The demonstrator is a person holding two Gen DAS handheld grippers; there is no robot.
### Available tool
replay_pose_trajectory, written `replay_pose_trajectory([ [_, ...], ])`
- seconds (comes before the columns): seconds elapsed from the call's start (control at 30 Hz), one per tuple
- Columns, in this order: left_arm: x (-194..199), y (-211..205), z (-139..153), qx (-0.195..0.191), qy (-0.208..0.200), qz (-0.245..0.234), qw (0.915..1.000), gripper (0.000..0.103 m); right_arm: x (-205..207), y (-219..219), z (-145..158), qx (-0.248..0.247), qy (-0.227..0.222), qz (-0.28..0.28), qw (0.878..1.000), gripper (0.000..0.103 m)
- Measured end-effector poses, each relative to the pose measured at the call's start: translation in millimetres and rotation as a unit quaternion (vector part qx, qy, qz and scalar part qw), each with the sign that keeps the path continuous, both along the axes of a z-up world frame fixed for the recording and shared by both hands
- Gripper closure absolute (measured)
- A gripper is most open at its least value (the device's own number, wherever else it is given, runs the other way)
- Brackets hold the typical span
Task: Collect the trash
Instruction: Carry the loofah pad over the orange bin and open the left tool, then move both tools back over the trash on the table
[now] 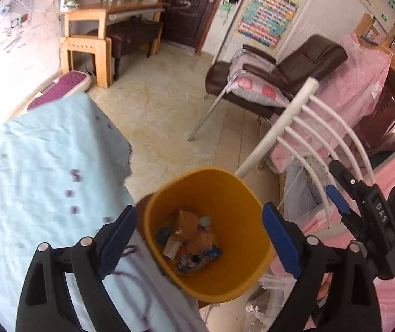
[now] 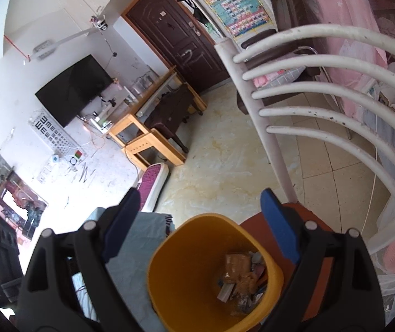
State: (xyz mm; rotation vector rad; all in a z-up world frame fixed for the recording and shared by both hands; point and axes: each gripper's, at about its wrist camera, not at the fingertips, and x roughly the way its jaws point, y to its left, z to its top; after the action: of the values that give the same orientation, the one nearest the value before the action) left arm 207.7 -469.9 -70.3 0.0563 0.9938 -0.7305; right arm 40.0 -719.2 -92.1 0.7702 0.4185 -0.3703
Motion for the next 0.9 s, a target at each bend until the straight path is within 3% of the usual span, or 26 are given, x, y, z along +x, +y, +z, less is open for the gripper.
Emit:
replay_pose_trajectory([
  [0.13,-1,64,28,0.019,-0.070,0.056,0.9958,0.016,8,17,10,-0.006,-0.014,0.023,1.000,0.010],
  [0.23,8,125,41,0.057,-0.100,0.122,0.9858,0.016,21,37,19,-0.020,-0.012,0.050,0.998,0.010],
  [0.37,28,214,50,0.083,-0.089,0.212,0.9695,0.016,38,66,27,-0.032,-0.013,0.097,0.995,0.009],
  [0.53,50,310,57,0.077,-0.068,0.306,0.9463,0.016,58,108,36,-0.049,-0.013,0.158,0.986,0.007],
  [0.67,71,351,49,0.038,-0.021,0.323,0.9455,0.016,74,153,39,-0.072,-0.007,0.213,0.974,0.007],
  [0.8,89,358,35,0.042,-0.005,0.318,0.9471,0.017,82,185,41,-0.100,0.004,0.250,0.963,0.007],
  [0.9,92,359,24,0.048,0.002,0.312,0.9487,0.032,86,201,39,-0.107,0.011,0.267,0.958,0.007],
])
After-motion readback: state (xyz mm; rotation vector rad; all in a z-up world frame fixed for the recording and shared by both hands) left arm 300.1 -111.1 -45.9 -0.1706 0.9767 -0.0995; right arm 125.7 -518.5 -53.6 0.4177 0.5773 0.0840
